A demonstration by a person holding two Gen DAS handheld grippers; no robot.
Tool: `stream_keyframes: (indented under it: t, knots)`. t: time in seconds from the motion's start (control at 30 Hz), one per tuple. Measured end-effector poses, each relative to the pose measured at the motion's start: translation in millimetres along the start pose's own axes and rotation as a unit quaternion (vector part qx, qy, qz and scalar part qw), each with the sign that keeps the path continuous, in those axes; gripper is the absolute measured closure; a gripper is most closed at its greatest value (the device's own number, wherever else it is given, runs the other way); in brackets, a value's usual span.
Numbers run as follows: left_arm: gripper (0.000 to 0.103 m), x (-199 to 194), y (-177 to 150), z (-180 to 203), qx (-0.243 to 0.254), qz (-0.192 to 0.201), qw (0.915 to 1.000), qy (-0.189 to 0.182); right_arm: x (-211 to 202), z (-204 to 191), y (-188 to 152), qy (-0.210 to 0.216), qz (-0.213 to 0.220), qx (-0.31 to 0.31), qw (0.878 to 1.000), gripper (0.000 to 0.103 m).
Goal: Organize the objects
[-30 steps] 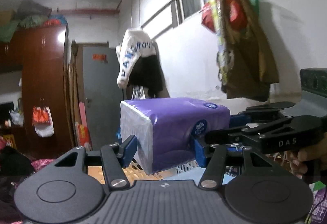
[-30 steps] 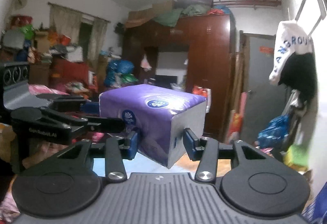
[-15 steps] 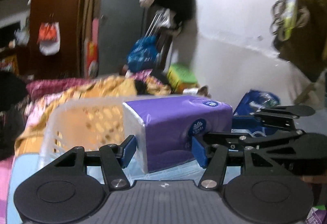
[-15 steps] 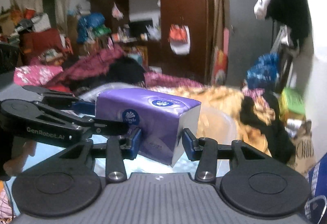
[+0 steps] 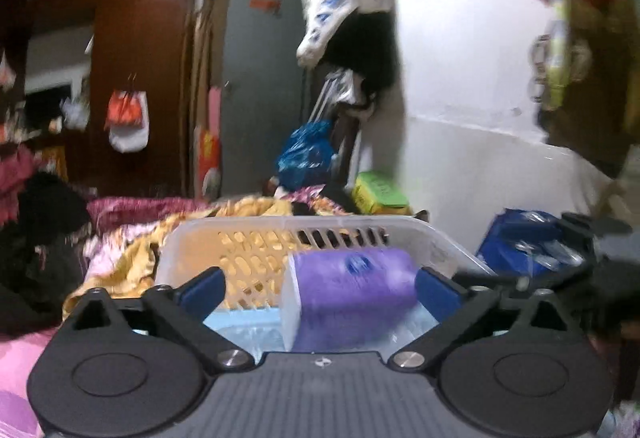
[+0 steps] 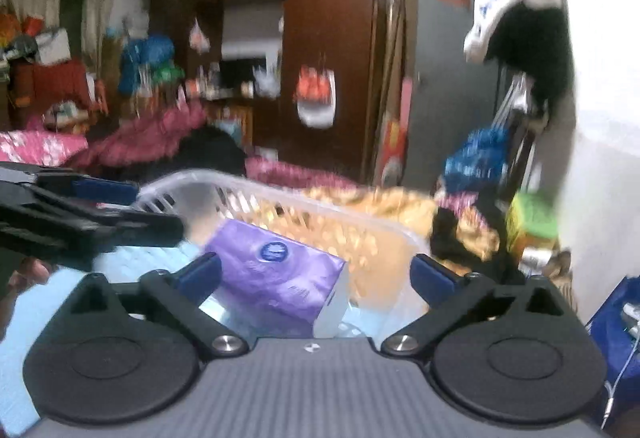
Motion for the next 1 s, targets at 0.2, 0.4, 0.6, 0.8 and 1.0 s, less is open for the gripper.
stream_keyframes:
  t: [0.2, 0.4, 0.6, 0.8, 1.0]
  knots:
    - [0.001, -63, -66, -2, 0.04, 0.028, 0.998, 0.04, -68, 11, -59, 0.015, 0.052, 0.047, 0.997, 0.0]
    - [0.001, -88, -103, -11, -0.002, 0.033, 0.9994, -0.001, -103, 22, -127, 0.058, 0.078, 0.107, 0.99, 0.0]
    - [0.001, -85, -118, 36, 0.048, 0.017, 0.9982, -0.03, -96, 30, -127, 0.036, 0.063, 0.095, 0.993, 0.006]
    - [0.012, -67, -126, 80, 0.08, -0.006, 0.9943, -0.071, -96, 24, -121, 0.046, 0.08, 0.086, 0.992, 0.042]
    - [0.04, -55, -126, 101, 0.087, -0.011, 0.9934, -0.074, -86, 21, -118, 0.065, 0.076, 0.09, 0.991, 0.06]
Point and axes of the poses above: each gripper's, at about its wrist camera, not at the fingertips, and x roughly the way its jaws point, z to its right, y to its top, the point moved 1 cm from there along x, roughly the way its jaws point, and after that the axes turned 6 degrees about -z, right-handed, at the moved point
